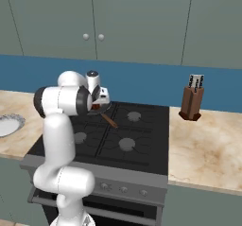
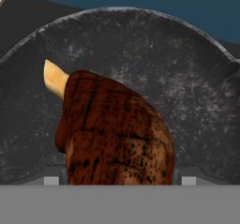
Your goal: Place the steak on the plate and place the sweet potato on the same plate.
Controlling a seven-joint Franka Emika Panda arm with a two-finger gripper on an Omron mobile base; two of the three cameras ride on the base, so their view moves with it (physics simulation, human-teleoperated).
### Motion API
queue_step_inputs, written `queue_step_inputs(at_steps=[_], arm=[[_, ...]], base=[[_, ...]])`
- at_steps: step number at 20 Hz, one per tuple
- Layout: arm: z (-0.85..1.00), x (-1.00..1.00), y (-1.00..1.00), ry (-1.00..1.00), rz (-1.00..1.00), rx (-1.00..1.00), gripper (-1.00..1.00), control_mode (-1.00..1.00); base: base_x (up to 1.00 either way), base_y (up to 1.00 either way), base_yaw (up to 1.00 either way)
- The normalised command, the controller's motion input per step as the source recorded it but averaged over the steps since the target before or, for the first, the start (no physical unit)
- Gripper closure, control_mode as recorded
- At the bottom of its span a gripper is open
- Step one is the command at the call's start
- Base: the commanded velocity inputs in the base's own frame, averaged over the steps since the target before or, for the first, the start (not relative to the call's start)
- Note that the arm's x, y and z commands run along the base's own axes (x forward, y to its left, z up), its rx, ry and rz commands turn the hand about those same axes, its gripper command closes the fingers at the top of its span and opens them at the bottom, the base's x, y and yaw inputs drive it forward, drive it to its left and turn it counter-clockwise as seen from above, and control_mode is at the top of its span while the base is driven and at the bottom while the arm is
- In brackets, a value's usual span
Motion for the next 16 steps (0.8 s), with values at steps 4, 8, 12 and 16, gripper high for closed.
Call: queue_step_inputs(at_steps=[4,8,12,16], arm=[[0.12,-0.68,-0.04,-0.12,0.0,0.04,1.0,-1.0],[0.37,-0.49,0.0,-0.12,0.0,0.04,1.0,-1.0],[0.56,-0.25,0.0,-0.08,0.0,0.01,1.0,-1.0],[0.6,-0.18,-0.01,-0.02,0.0,0.0,1.0,-1.0]], base=[[0.0,0.0,0.0],[0.0,0.0,0.0],[0.0,0.0,0.0],[0.0,0.0,0.0]])
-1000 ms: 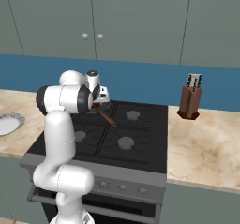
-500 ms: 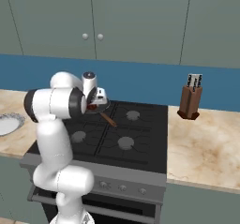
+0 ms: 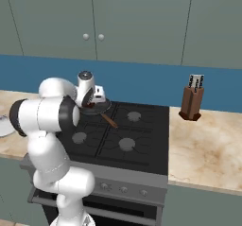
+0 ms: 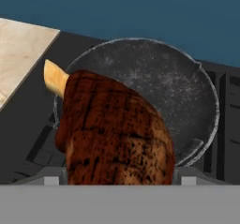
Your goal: Place the steak on the plate and place the sweet potato on the same plate.
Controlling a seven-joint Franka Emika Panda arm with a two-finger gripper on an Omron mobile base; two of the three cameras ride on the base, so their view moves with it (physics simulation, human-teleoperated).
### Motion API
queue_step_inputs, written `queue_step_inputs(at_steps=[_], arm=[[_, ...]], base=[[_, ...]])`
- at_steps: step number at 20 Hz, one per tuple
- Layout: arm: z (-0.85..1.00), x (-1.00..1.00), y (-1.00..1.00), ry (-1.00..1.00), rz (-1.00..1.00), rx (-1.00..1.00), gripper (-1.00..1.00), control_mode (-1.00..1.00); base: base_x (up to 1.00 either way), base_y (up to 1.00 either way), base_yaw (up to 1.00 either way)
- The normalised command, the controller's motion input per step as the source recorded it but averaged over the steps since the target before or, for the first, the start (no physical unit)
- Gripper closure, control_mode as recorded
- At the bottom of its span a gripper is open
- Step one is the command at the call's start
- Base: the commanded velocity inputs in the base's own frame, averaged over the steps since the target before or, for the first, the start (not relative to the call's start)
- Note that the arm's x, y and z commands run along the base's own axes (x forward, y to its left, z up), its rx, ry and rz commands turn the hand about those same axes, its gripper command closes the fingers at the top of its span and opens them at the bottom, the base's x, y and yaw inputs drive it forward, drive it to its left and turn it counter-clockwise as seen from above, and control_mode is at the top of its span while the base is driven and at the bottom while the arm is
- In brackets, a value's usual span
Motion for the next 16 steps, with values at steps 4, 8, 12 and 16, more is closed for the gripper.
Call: queue_step_inputs(at_steps=[4,8,12,16], arm=[[0.61,-0.34,-0.11,0.03,0.0,0.0,1.0,-1.0],[0.55,-0.48,-0.19,0.13,0.0,0.0,1.0,-1.0],[0.55,-0.71,-0.22,0.14,-0.01,0.0,1.0,-1.0],[0.46,-0.81,-0.2,0.11,-0.01,0.0,1.0,-1.0]], base=[[0.0,0.0,0.0],[0.0,0.0,0.0],[0.0,0.0,0.0],[0.0,0.0,0.0]])
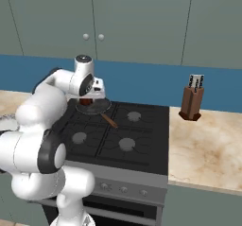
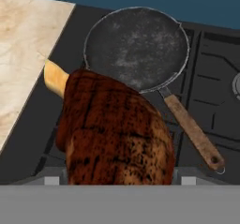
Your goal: Place the steak on the plate and place the sweet potato on the same plate.
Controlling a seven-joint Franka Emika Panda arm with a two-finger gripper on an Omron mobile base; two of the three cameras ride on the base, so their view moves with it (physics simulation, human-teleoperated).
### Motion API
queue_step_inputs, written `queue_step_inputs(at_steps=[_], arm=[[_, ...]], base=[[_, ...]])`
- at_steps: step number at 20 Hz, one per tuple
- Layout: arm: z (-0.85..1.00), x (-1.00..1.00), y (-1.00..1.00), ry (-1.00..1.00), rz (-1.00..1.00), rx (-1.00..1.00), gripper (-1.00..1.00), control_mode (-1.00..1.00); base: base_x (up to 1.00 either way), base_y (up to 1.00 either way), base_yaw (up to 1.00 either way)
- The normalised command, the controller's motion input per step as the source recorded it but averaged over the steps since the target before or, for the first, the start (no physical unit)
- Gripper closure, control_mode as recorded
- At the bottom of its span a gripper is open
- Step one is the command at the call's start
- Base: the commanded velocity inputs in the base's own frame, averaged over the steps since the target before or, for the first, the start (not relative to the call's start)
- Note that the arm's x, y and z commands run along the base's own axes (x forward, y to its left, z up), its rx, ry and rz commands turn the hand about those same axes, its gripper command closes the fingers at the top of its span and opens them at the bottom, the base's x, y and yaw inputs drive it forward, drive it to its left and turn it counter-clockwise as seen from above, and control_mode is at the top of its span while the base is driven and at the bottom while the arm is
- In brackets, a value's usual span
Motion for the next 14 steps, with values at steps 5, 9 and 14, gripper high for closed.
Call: queue_step_inputs(at_steps=[5,9,14], arm=[[0.39,-0.84,-0.01,0.09,-0.01,0.0,1.0,-1.0],[0.16,-0.82,0.05,0.09,0.0,0.0,1.0,-1.0],[0.06,-0.36,0.01,0.1,-0.02,-0.01,1.0,-1.0]], base=[[0.0,0.0,0.0],[0.0,0.0,0.0],[0.0,0.0,0.0]])
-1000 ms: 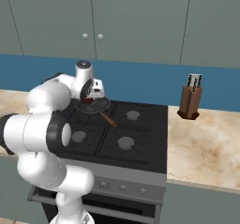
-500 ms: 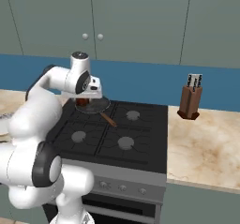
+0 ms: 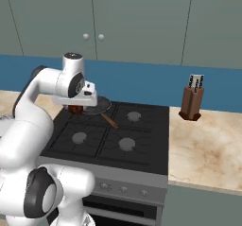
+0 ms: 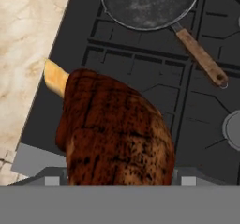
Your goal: Place the steak on the plate and place the sweet potato on the same plate.
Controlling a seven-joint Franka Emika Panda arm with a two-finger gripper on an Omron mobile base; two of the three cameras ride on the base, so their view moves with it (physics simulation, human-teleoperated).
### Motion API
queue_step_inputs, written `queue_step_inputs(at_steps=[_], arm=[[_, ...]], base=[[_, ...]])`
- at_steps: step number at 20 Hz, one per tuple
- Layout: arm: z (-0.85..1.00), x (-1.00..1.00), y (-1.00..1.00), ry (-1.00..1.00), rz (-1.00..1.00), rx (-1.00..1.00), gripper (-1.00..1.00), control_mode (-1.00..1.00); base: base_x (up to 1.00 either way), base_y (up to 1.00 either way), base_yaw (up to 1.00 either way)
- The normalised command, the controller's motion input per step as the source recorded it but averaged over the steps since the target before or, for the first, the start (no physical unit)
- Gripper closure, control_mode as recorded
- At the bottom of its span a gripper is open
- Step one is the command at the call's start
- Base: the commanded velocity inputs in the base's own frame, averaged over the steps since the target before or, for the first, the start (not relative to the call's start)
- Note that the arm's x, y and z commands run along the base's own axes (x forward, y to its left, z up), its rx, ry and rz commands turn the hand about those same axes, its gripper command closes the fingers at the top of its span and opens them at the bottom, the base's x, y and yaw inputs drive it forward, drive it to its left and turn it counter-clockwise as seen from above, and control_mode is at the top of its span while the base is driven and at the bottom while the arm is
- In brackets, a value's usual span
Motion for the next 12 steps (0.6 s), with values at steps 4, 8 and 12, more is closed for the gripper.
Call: queue_step_inputs(at_steps=[4,8,12], arm=[[0.0,-0.04,0.04,0.04,-0.01,-0.01,1.0,-1.0],[0.0,0.0,0.0,0.0,0.0,0.0,1.0,-1.0],[0.0,-0.04,0.05,0.0,0.0,0.0,1.0,1.0]], base=[[0.0,0.0,0.0],[0.0,0.0,0.0],[-0.08,0.15,0.0]])
